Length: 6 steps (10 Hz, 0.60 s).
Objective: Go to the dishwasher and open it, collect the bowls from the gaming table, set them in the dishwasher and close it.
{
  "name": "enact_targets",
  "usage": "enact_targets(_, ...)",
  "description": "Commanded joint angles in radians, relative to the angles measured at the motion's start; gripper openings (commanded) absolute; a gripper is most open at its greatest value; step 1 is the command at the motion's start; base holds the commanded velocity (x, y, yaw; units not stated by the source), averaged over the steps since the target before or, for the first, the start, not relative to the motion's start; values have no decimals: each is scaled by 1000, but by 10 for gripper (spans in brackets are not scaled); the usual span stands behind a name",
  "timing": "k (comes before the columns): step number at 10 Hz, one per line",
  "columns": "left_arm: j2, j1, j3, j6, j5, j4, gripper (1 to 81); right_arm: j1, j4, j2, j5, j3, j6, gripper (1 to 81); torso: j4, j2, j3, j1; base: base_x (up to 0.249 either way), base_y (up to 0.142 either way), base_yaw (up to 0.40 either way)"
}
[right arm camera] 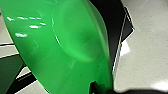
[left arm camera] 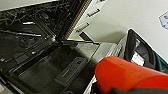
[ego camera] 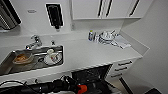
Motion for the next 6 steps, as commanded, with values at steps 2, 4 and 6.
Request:
enact_targets(2, 67, -181, -2, -8, 87, -1, 10, 4, -31, 4, -72, 21, -20, 10, 0, 0, -34, 0, 0, 0, 0)
enact_targets(4, 106, -218, -4, -26, 120, -1, 10, 4, -31, 4, -72, 21, -20, 10, 0, 0, -32, 0, 0, 0, 0)
enact_targets(6, 142, -244, -28, -34, 135, 1, 10, 4, -31, 4, -74, 21, -20, 10, 0, 1, -41, 1, 0, 0, 0)
